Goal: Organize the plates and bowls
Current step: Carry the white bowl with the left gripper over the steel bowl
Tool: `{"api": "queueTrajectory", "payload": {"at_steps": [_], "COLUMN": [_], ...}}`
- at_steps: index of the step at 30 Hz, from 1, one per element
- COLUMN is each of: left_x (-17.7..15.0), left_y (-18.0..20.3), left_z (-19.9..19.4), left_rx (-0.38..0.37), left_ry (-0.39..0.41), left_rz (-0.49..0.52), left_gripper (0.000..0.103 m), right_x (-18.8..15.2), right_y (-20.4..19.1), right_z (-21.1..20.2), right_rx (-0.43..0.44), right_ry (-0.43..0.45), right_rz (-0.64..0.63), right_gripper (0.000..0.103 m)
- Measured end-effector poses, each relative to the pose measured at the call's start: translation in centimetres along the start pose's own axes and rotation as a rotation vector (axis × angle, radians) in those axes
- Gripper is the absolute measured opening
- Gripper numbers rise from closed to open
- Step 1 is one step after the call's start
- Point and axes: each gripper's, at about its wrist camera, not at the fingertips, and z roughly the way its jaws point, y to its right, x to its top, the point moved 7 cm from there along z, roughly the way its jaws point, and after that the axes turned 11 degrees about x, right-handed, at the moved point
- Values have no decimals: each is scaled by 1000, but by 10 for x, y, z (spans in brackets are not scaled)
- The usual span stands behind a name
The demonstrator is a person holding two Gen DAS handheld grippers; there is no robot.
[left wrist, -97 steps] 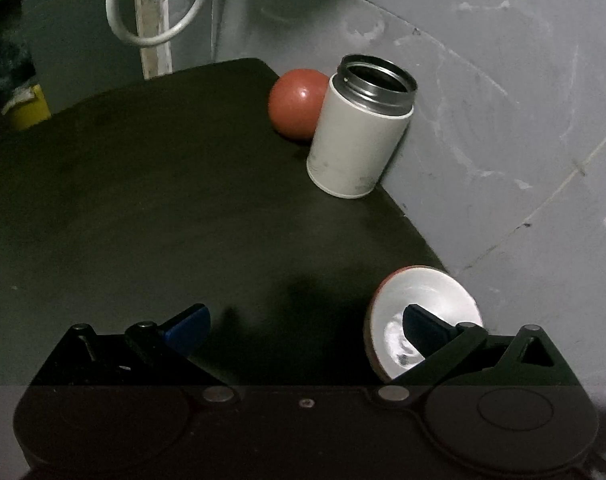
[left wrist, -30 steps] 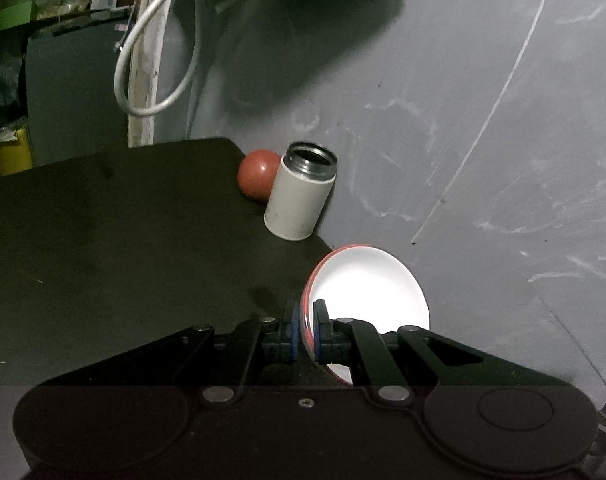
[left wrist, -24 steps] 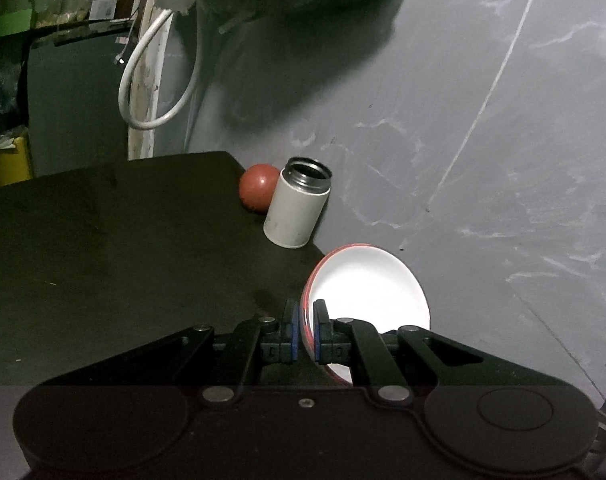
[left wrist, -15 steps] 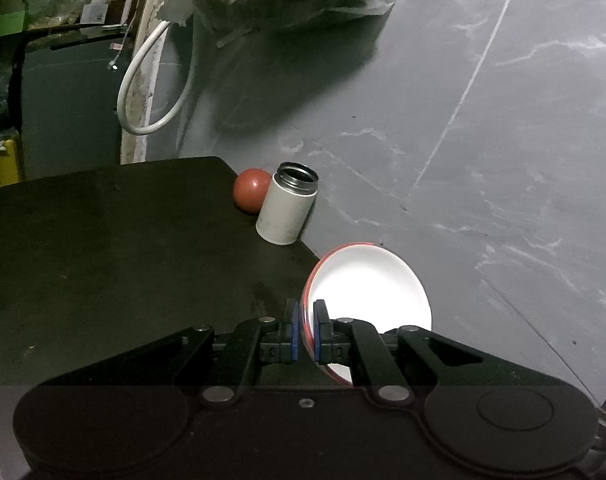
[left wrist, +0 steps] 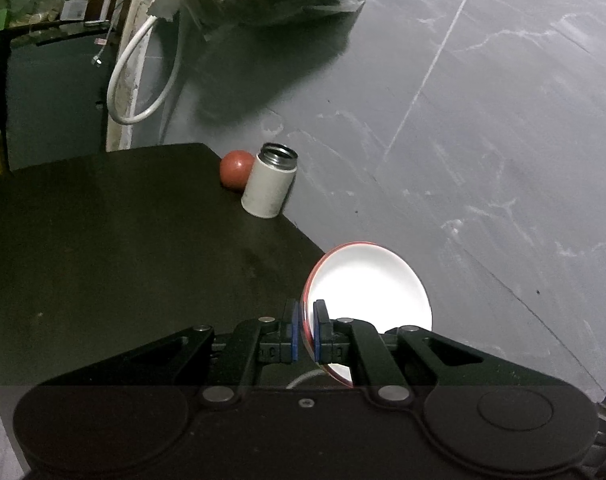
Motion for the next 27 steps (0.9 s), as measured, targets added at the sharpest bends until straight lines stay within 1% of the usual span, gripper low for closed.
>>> {"api": "queueTrajectory", "payload": {"at_steps": [10,19,27], "left_x": [-21,-39,-50], "left_y": [3,4,9], "left_z": [-13,-7,1], "left_rx": [-30,-38,-37], "left_ry": [-30,-88,-132], "left_rz": [30,34,34], "left_gripper": [6,6,6], "right_x": [-23,-42,-51], "right_y": [-9,-7,1], "right_z": [-21,-28,-32], "right_rx": [-42,-74,-98], "right_ry": [-1,-42,-77], "right_rz": [13,44,65], "right_gripper": [21,21,21]}}
